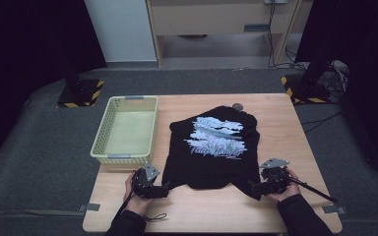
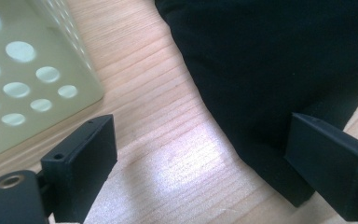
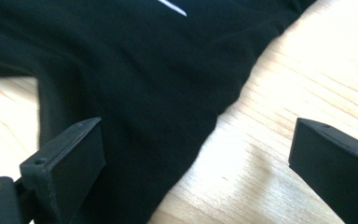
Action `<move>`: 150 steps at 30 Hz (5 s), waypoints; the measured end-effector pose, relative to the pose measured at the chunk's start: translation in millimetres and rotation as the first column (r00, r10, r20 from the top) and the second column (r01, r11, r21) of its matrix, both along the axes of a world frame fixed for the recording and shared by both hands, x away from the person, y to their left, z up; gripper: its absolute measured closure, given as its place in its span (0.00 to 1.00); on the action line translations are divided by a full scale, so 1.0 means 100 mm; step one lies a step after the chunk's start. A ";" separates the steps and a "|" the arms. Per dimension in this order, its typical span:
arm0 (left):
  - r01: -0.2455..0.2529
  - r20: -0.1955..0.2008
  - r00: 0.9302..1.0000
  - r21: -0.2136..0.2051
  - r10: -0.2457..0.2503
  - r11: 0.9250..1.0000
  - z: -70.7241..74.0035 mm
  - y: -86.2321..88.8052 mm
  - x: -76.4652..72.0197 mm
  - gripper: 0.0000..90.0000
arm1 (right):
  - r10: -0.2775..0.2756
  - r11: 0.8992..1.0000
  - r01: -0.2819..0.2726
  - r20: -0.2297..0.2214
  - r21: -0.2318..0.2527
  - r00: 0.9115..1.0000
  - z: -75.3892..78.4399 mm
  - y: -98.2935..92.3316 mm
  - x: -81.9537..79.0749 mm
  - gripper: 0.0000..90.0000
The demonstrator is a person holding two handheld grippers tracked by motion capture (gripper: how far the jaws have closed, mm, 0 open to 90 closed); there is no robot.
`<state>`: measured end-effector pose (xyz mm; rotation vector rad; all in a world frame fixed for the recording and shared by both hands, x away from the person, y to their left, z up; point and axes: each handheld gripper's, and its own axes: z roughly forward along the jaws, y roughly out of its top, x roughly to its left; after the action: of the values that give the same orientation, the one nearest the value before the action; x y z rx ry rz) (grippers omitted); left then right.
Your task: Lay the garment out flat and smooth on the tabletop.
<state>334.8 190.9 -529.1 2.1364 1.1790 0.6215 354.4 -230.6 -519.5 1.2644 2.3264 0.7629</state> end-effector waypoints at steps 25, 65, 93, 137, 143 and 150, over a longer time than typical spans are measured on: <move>0.062 -0.014 0.998 -0.041 -0.063 0.997 0.05 0.01 -0.19 0.08 | 0.010 1.000 -0.011 -0.041 -0.018 0.999 -0.03 -0.21 -0.11 0.03; 0.082 -0.058 0.995 -0.005 -0.083 0.997 0.02 -0.14 -0.44 0.10 | 0.002 1.000 -0.001 -0.083 0.009 0.997 -0.04 -0.46 -0.29 0.03; 0.112 -0.019 0.993 -0.057 -0.113 0.992 0.01 -0.18 -0.08 0.07 | -0.003 0.977 0.005 -0.009 0.214 1.000 0.21 -0.67 -0.14 0.03; 0.061 -0.029 0.998 -0.077 -0.064 0.995 -0.06 -0.13 0.04 0.07 | -0.123 0.938 0.048 0.202 0.343 0.972 0.82 -0.32 1.11 0.10; 0.059 -0.031 0.998 -0.080 -0.061 0.995 -0.06 -0.13 0.04 0.07 | -0.150 0.939 0.076 0.200 0.334 0.968 0.80 -0.31 1.28 0.10; 0.050 -0.040 0.998 -0.087 -0.054 0.995 -0.06 -0.13 0.05 0.07 | -0.201 0.934 0.136 0.169 0.329 0.965 0.71 -0.37 1.46 0.10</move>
<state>339.3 178.3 -535.4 2.1097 1.1480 0.4964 500.4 -267.3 -448.7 1.4231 1.9590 1.1784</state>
